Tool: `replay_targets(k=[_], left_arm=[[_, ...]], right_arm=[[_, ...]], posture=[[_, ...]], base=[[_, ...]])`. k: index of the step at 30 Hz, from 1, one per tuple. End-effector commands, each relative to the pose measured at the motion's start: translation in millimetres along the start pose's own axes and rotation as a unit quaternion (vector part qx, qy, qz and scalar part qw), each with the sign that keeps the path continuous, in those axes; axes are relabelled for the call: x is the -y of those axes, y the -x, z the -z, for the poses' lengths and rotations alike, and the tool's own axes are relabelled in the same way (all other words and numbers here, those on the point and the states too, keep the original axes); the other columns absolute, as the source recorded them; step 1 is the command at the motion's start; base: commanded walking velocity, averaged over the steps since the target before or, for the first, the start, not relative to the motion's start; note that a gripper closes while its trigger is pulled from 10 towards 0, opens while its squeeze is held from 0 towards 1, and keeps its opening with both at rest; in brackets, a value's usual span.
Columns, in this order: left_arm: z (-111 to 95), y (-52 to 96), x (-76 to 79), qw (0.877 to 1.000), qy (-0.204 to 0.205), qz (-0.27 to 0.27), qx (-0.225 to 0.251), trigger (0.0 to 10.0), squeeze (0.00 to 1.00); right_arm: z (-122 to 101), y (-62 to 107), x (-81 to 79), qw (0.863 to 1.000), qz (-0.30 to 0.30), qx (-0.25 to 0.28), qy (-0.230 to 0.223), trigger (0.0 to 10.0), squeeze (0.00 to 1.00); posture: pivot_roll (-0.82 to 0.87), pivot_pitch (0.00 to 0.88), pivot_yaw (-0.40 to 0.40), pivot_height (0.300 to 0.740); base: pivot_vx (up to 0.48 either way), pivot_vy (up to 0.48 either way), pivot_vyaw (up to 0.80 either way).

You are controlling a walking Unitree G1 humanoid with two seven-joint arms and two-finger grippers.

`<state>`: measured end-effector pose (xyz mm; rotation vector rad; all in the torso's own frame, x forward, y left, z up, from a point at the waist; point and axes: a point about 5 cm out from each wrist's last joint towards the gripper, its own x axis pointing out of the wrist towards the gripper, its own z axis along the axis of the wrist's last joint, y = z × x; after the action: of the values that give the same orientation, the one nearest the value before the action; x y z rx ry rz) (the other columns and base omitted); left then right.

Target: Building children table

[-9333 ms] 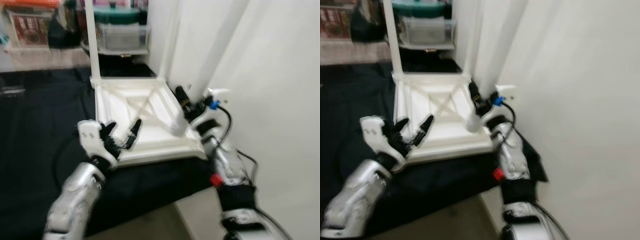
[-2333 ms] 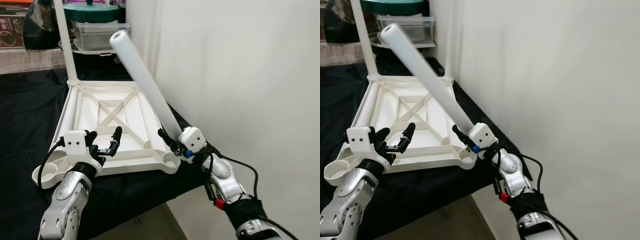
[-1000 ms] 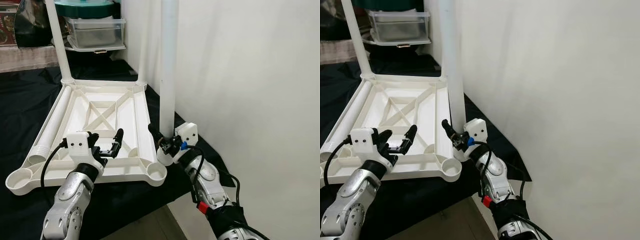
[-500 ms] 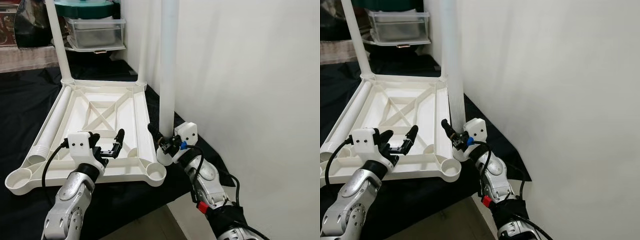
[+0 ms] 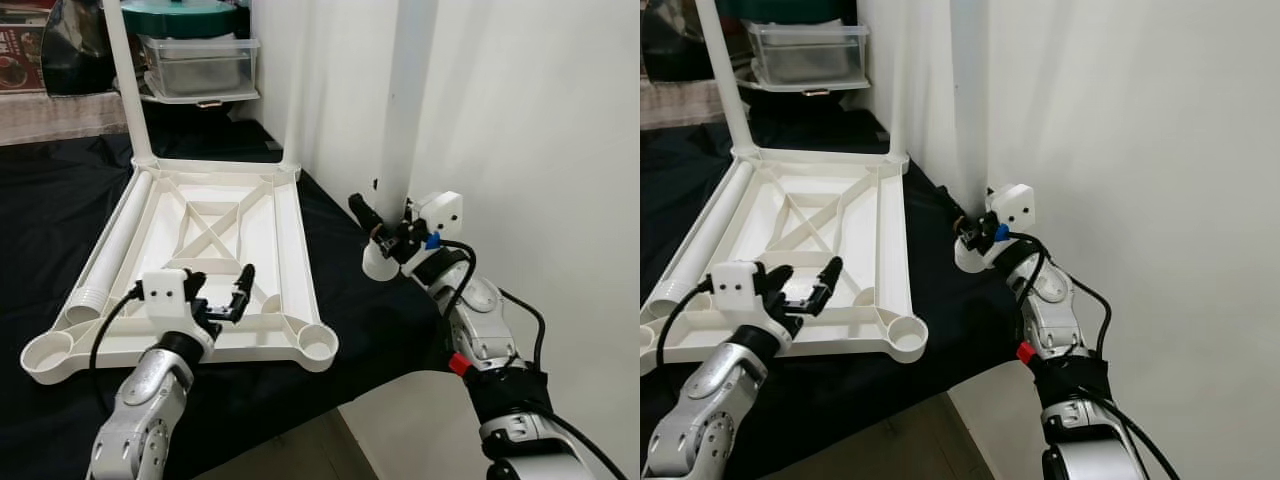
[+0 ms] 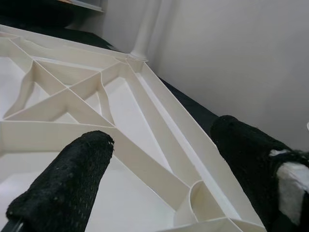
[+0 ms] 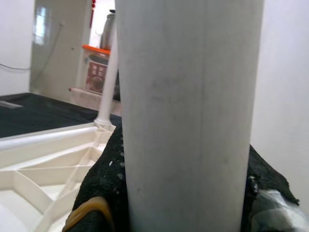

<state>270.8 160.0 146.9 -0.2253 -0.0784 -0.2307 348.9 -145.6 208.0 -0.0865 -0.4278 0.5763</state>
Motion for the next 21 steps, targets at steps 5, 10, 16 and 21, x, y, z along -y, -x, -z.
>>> replay_targets(k=[5, 10, 16, 21], left_arm=[[4.7, 7.7, -4.5, 1.000, -0.007, -0.002, -0.018, 10.0, 0.00], [9.5, 21.0, -11.7, 0.999, -0.016, -0.009, -0.037, 10.0, 0.00], [19.9, 47.4, -10.3, 0.997, -0.030, 0.016, -0.075, 10.0, 0.00], [25.6, 61.1, -8.4, 0.995, -0.035, 0.020, -0.090, 10.0, 0.00]], right_arm=[[4.1, 4.8, -15.1, 0.999, -0.024, 0.006, -0.033, 0.0, 0.00], [7.1, 10.0, -36.1, 0.996, -0.073, 0.005, -0.057, 0.0, 0.00], [9.3, 19.7, -49.1, 0.990, -0.122, -0.003, -0.065, 0.0, 0.00], [8.1, 20.8, -55.7, 0.988, -0.131, -0.001, -0.081, 0.0, 0.00]], posture=[[0.10, 0.000, -0.127, 0.740], [0.10, 0.000, -0.125, 0.740], [0.11, 0.000, -0.126, 0.740], [0.12, 0.000, -0.132, 0.740]], base=[[0.000, 0.000, 0.00], [0.000, 0.000, 0.00], [0.000, 0.000, 0.00], [0.000, 0.000, 0.00]])
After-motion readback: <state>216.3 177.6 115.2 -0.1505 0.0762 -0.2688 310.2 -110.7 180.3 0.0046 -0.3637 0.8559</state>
